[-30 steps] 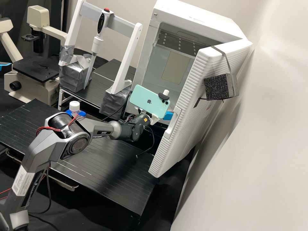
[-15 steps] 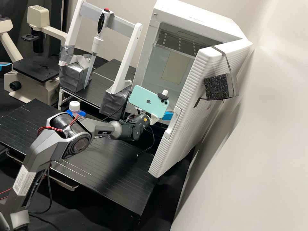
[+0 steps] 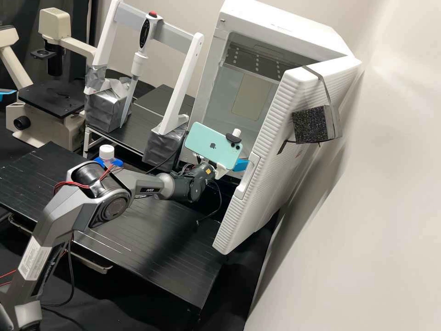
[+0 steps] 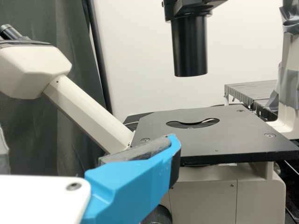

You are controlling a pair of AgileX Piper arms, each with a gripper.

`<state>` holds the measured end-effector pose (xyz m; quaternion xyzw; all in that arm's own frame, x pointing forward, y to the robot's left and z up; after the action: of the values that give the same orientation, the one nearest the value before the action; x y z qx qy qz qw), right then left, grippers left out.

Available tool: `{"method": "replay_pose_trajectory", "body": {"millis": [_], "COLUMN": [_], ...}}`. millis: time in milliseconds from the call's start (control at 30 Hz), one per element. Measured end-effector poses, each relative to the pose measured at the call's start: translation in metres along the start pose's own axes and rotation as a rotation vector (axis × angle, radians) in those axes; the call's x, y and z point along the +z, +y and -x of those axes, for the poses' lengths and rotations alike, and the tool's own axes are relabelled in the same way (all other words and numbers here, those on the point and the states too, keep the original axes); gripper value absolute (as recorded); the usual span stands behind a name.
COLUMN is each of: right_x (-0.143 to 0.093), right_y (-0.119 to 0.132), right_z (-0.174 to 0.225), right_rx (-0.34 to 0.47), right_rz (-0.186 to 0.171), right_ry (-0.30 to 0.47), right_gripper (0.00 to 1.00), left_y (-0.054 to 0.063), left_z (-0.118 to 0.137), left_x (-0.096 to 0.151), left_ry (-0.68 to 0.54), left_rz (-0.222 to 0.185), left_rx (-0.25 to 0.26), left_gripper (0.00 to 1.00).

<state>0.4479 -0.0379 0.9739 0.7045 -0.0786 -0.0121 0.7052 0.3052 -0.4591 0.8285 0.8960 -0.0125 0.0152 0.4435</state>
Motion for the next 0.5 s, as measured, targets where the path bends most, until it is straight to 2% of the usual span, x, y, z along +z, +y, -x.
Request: {"method": "replay_pose_trajectory", "body": {"millis": [500], "right_x": [-0.0008], "right_y": [0.0008], "right_z": [-0.0005], "right_rx": [-0.002], "right_rz": [0.006], "right_ry": [0.000], "right_gripper": [0.00], "left_y": [0.0000], "left_z": [0.0000], "left_x": [0.0000], "left_ry": [0.000], "left_rz": [0.000], "left_rx": [0.000], "left_gripper": [1.00]}}
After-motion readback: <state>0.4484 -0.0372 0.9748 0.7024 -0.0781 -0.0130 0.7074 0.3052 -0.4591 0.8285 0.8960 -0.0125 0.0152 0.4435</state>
